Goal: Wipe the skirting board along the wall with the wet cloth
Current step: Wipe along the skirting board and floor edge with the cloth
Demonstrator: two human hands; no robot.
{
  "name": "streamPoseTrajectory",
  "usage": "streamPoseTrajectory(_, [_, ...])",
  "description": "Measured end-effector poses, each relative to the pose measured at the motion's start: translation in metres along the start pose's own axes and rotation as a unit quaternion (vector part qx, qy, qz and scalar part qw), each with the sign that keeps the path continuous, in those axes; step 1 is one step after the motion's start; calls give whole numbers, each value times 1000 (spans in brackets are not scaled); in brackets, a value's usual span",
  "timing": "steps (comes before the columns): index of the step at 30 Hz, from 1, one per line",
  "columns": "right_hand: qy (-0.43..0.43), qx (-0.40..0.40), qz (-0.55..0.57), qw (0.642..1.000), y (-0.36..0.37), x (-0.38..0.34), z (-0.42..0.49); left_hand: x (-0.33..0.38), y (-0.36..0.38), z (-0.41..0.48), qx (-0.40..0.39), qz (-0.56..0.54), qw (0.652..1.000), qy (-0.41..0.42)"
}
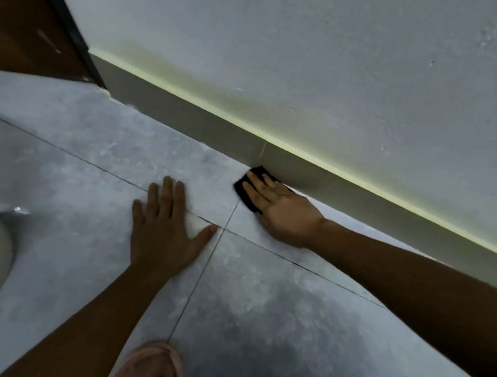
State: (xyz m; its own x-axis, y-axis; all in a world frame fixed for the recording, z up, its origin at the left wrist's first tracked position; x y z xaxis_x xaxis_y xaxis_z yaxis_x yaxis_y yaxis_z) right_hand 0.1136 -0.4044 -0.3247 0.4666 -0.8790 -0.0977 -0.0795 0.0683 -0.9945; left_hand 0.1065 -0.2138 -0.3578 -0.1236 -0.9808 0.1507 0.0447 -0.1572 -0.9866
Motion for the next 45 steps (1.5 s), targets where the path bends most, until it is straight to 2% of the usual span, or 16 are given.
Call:
streamPoseTrajectory(4, [35, -5, 10, 999, 4, -14, 27, 1, 0, 0, 1, -6, 1000, 8])
streamPoseTrajectory(10, [31, 7, -27, 999, -2, 15, -17, -15, -4, 3, 30, -26, 999, -27])
streamPoseTrajectory(14, [42, -12, -25, 999, 0, 19, -32, -34, -6, 8, 35, -23, 998, -55])
streamPoseTrajectory(19, [68, 25, -16, 997, 0, -10, 11, -34, -5, 8, 36, -27, 997, -58])
streamPoseTrajectory(25, [71, 1, 5, 997, 9, -41, 73, -34, -7, 9, 39, -18, 997, -64])
streamPoseTrajectory(28, [55, 1, 13, 998, 8, -30, 58, -36, -6, 8, 35, -13, 997, -61])
streamPoseTrajectory(32, [36, 30, -8, 999, 2, -1, 13, -51, -8, 13, 20, -13, 995, -98])
streamPoseTrajectory(36, [49, 7, -4, 999, 3, 3, -2, -61, -8, 18, -5, -16, 994, -104])
streamPoseTrajectory(39, [72, 18, 10, 997, 4, -12, 19, -59, -10, 19, 1, -27, 995, -96])
streamPoseTrajectory(45, [51, 11, 21, 998, 18, -55, 114, -63, -7, 18, 11, -16, 996, -82])
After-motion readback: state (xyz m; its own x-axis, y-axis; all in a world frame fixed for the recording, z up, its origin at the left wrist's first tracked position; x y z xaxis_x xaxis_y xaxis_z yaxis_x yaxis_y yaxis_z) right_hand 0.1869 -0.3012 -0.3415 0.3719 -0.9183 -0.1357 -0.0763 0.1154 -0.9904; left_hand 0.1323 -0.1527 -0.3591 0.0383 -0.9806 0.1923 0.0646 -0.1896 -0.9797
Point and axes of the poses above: each hand's wrist, its own z-axis towards the middle knuckle, its own y-axis out of the palm, x = y × z, the point moved 7 cm from there along z, towards the middle knuckle, and after that the axes turned 14 degrees about x, right-handed, at the moved point
